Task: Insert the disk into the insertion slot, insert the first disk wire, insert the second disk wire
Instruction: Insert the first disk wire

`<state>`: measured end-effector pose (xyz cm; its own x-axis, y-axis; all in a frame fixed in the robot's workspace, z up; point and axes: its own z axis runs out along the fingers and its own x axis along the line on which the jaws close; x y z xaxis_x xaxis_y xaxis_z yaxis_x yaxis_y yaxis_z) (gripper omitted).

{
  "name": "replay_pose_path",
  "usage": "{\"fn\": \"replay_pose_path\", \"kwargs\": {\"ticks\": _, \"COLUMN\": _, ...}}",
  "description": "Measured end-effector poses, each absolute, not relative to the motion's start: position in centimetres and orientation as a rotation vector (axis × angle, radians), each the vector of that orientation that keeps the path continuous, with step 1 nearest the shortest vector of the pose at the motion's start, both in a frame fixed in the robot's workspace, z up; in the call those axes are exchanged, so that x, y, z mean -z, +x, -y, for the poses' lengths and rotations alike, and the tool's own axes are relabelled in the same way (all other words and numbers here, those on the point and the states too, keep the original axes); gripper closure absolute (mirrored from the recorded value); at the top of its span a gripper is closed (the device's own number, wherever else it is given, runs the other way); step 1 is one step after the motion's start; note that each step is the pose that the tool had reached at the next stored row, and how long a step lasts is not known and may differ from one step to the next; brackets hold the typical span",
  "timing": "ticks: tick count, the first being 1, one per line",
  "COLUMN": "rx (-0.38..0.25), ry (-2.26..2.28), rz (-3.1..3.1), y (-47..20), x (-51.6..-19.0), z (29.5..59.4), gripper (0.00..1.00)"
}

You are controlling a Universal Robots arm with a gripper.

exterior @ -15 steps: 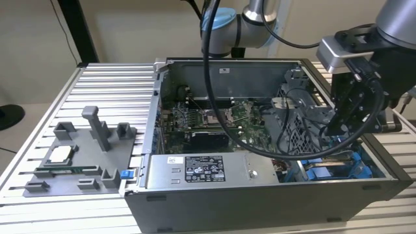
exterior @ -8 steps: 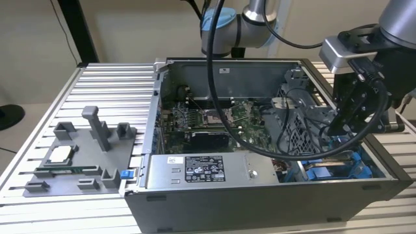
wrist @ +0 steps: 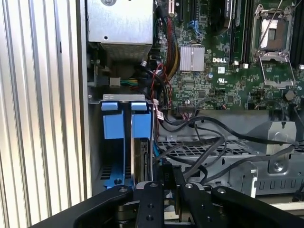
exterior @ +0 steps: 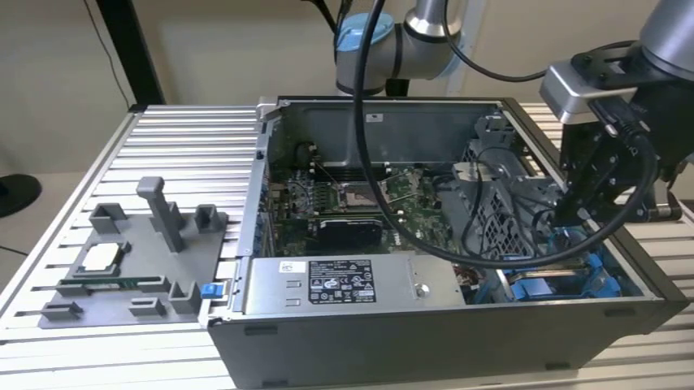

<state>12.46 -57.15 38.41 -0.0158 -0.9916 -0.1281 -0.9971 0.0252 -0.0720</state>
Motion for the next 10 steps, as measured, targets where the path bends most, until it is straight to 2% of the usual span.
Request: {"fn": "replay_pose_path", "kwargs": {"ticks": 10, "rx": -0.058, "ry": -2.099, "rz": -2.143, "y": 13.13, "x": -38.24, "z": 57.58, "gripper": 1.00}}
